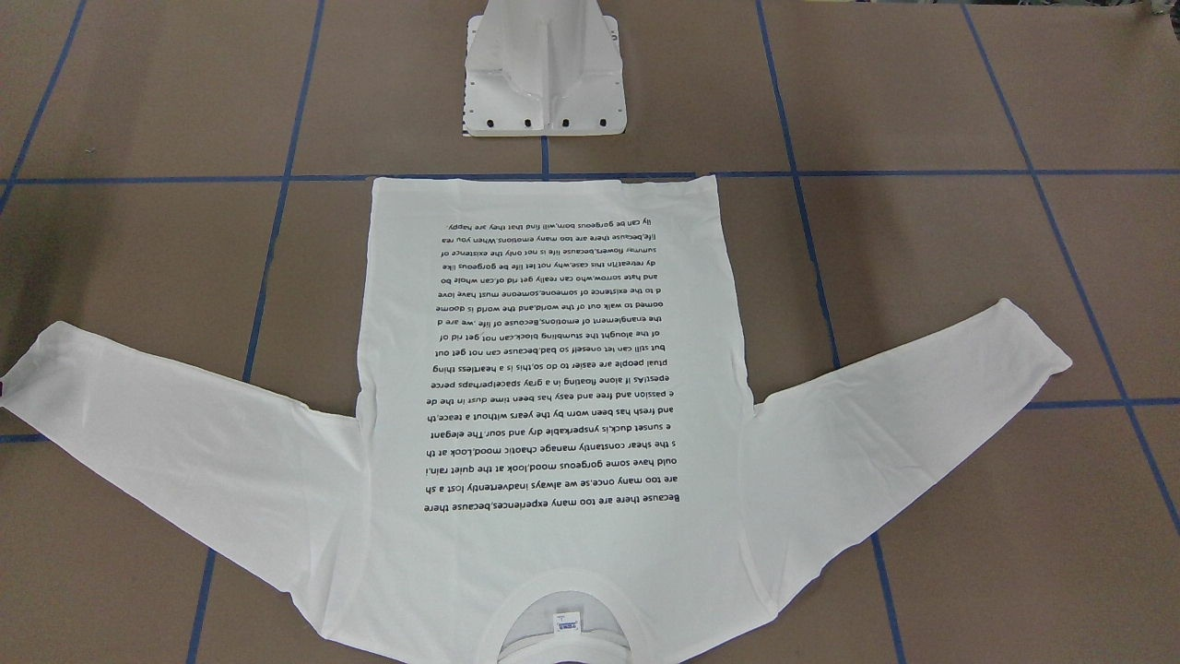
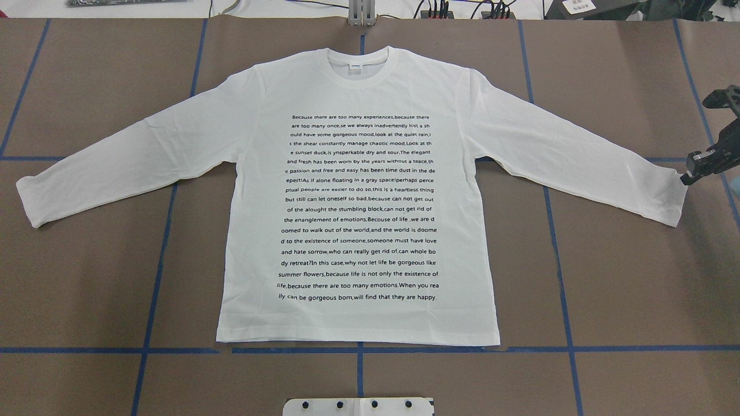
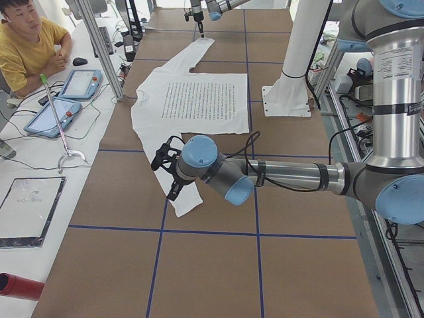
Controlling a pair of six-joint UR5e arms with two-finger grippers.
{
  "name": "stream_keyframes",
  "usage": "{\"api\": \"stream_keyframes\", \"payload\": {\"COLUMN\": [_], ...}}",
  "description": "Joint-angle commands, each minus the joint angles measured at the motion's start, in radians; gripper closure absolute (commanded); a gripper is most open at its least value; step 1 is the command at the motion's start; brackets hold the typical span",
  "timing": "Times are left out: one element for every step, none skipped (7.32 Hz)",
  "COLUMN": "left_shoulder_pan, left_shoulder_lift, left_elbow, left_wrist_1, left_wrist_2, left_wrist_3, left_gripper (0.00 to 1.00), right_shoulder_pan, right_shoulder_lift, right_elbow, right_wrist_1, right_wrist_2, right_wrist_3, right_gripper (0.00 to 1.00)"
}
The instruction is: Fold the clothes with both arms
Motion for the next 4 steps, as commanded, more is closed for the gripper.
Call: {"api": "stream_keyframes", "payload": {"left_shoulder_pan": [-0.002, -0.001, -0.001, -0.001], "left_shoulder_lift": [0.008, 0.009, 0.009, 0.009], "left_elbow": [-0.01, -0.012, -0.016, -0.018], "left_wrist_1": [-0.012, -0.016, -0.017, -0.022], "left_wrist_2": [-0.001, -0.003, -0.003, -0.003], "left_wrist_3": [-0.003, -0.004, -0.004, -0.006], "left_gripper": [0.0, 0.0, 0.0, 0.0], "right_shoulder_pan": [0.05, 0.05, 0.018, -0.036], "right_shoulder_lift": [-0.033, -0.043, -0.042, -0.022], "right_elbow": [0.123, 0.245, 0.353, 0.401], "right_wrist_1": [0.0, 0.005, 0.005, 0.006], "right_wrist_2": [0.145, 0.157, 0.156, 0.146], "right_wrist_3": [0.116, 0.301, 0.491, 0.618], "right_gripper": [1.0, 1.0, 1.0, 1.0]}}
